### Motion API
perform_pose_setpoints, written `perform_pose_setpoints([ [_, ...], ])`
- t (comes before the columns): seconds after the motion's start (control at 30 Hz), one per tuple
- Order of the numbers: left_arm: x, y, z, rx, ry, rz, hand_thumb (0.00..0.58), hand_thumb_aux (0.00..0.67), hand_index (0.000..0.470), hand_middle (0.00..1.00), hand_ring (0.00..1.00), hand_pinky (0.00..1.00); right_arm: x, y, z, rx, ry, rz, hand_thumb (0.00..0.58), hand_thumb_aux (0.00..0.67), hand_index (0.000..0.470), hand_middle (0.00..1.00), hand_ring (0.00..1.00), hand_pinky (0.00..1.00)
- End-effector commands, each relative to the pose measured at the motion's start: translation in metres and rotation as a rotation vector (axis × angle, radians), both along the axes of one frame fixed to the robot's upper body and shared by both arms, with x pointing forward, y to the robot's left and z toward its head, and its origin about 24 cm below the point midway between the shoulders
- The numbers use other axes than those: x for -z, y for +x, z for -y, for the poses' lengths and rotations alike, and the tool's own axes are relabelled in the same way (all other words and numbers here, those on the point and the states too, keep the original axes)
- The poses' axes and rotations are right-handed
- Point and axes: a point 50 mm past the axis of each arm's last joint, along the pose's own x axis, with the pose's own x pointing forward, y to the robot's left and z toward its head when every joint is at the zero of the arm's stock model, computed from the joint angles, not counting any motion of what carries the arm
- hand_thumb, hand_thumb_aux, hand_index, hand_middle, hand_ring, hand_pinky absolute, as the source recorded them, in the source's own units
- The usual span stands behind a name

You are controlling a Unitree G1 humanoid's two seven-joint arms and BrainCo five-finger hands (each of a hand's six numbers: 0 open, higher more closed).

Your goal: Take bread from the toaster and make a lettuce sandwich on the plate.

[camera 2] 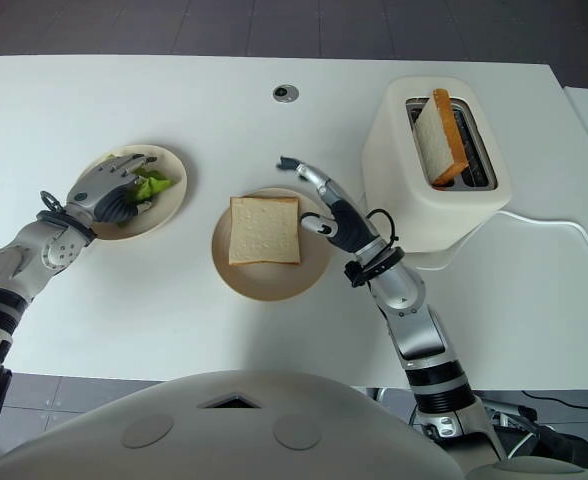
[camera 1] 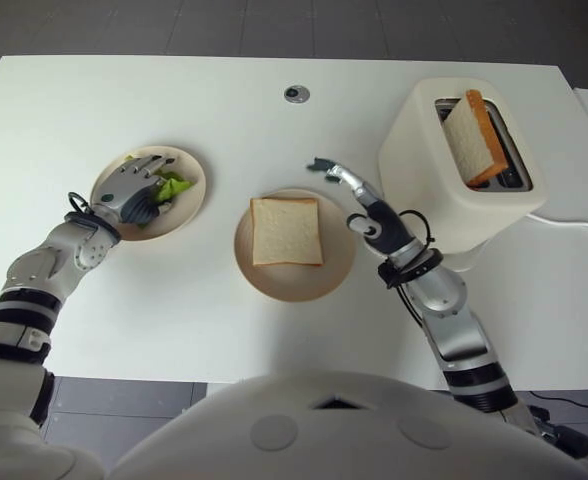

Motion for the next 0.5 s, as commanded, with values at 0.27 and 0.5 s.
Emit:
perform_pose_setpoints([
  [0.27,-0.040,-0.006,0.046,0.176,-0.332,0.167,0.580,0.670,0.470,0.00,0.00,0.00,-0.011,0.002,0.006,0.036,0.066,0.059,0.000,0.000,0.000,0.00,0.00,0.00],
  [0.5,-0.026,-0.019,0.091,0.330,-0.474,0.069,0.580,0.670,0.470,0.00,0.00,0.00,-0.015,0.003,0.007,0.038,0.073,0.071,0.000,0.000,0.000,0.00,0.00,0.00],
])
